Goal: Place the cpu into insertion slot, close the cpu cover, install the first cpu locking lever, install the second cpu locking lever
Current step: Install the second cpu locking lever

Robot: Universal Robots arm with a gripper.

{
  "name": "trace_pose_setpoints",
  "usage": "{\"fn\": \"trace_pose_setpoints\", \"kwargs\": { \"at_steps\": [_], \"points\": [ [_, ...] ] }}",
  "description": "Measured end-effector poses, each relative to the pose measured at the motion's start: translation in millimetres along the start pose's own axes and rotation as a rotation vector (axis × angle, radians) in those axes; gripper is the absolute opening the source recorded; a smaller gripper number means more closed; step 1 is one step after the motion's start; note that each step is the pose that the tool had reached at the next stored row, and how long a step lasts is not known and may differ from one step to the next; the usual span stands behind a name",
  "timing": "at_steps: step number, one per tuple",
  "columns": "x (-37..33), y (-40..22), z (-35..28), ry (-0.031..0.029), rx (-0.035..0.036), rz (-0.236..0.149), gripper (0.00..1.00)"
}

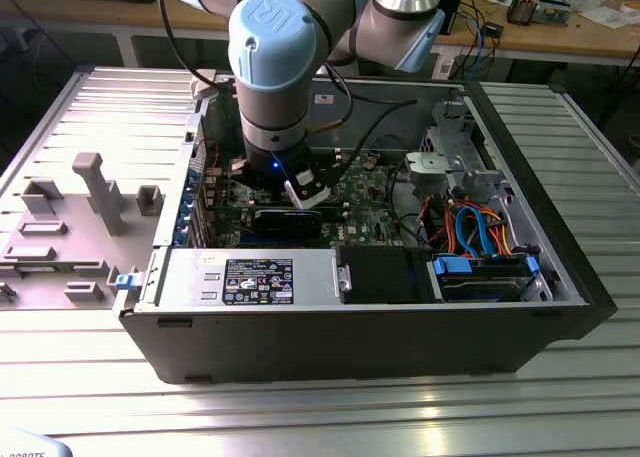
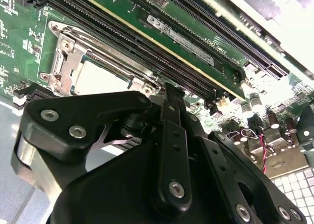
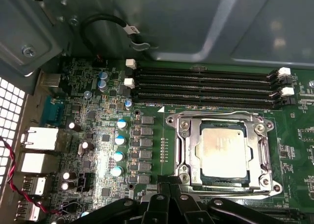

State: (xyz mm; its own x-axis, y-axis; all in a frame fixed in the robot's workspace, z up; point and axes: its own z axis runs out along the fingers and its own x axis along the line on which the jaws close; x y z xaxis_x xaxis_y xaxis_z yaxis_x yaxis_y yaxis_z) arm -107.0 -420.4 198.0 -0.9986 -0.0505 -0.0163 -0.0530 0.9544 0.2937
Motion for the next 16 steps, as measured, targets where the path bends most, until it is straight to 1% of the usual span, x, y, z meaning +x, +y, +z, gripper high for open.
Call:
{"fn": "trace_pose_setpoints", "kwargs": {
  "at_steps": [1, 2, 3, 9, 11, 16],
  "points": [
    [0.9, -0.4, 3.0, -0.0001, -0.0009, 0.000, 0.11],
    [1.0, -0.9, 3.2, 0.0001, 0.0025, 0.000, 0.11],
    [0.9, -0.3, 1.1, 0.0000, 0.0031, 0.000, 0.11],
    [1.0, 0.9, -2.7, 0.0000, 0.0033, 0.000, 0.11],
    [1.1, 1.8, -5.5, 0.0001, 0.0034, 0.000, 0.11],
    [0.9, 5.8, -18.7, 0.0001, 0.0033, 0.000, 0.11]
  ]
}}
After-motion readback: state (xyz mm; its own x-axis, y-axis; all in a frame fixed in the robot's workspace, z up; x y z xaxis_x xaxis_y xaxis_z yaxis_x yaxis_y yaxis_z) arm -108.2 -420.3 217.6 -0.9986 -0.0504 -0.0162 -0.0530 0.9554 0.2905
